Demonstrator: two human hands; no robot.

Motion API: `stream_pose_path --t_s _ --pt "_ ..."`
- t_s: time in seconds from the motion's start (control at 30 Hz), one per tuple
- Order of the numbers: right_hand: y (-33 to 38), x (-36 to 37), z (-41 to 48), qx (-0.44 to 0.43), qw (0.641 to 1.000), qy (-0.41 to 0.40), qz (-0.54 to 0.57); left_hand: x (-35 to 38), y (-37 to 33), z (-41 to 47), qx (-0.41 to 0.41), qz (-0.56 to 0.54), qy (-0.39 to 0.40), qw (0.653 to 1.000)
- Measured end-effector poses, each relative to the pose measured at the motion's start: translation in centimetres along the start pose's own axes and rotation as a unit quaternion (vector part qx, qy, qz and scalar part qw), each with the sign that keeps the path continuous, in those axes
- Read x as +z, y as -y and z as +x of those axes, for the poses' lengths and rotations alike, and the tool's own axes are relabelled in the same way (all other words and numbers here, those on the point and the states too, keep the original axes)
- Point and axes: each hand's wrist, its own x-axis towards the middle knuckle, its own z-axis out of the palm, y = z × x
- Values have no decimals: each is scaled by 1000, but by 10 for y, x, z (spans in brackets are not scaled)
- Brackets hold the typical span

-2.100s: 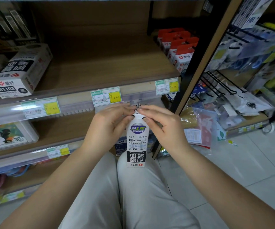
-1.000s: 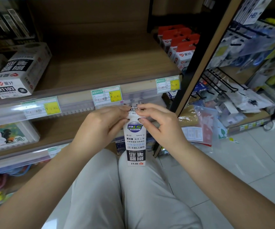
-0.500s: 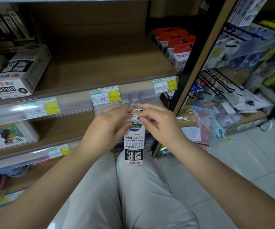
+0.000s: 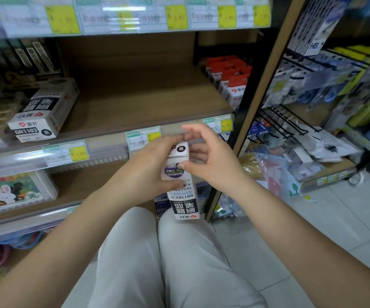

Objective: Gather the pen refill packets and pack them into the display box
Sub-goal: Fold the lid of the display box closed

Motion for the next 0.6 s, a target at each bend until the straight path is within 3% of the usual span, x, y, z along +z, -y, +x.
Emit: stream_pose_path --t_s 0.1,0.27,0.43,0.5,0.6 --pt "22 -3 3 -35 999 -13 7 -8 -12 0 14 16 -63 998" --pt "54 -17 13 -75 995 -3 59 -29 -18 -9 13 -89 -193 977" --pt "45 -34 26 -50 980 -193 -23 -52 0 -18 -51 -195 -310 929" --pt "35 -38 31 20 973 -225 41 -58 16 -20 -68 -230 -326 914" --pt "32 -34 33 124 948 -145 254 -56 38 -18 -114 -365 -311 870"
